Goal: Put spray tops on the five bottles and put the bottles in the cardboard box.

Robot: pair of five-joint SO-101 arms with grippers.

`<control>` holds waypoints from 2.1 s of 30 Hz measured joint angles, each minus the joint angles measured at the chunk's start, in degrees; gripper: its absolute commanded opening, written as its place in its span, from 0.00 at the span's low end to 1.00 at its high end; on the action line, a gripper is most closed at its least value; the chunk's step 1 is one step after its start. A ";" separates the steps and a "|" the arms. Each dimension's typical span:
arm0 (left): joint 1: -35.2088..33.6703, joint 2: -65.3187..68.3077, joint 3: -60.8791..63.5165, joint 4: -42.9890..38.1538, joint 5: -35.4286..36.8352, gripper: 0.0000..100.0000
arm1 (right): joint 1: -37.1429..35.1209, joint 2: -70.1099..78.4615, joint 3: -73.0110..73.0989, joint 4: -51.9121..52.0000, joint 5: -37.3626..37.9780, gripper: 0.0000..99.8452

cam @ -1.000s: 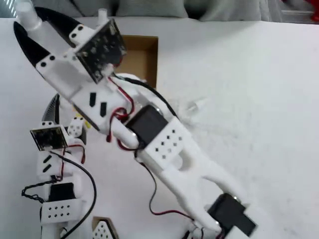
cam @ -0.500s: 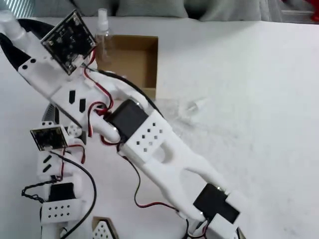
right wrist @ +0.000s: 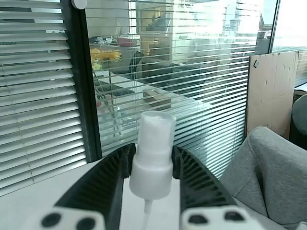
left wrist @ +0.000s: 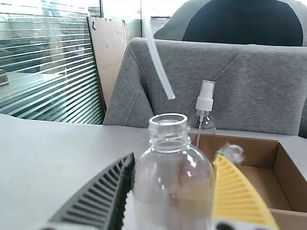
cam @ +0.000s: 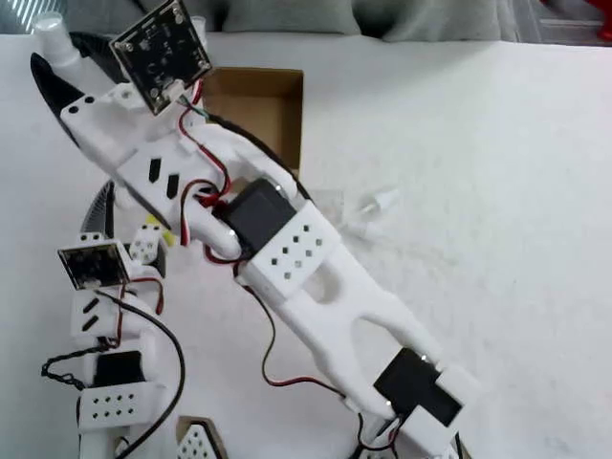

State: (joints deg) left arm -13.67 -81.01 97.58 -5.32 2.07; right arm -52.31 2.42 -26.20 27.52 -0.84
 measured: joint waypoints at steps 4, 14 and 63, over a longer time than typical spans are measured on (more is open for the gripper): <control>0.00 0.00 0.00 0.00 0.00 0.12 | 0.00 0.00 0.53 0.00 0.00 0.02; 0.00 0.00 0.00 0.00 0.00 0.12 | 0.00 0.09 1.67 0.00 0.00 0.02; 0.18 0.00 0.00 0.09 0.00 0.12 | 3.60 0.26 18.55 2.37 -15.30 0.02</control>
State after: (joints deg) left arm -13.49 -81.01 97.58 -5.23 2.07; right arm -48.70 2.68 -7.65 29.89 -16.13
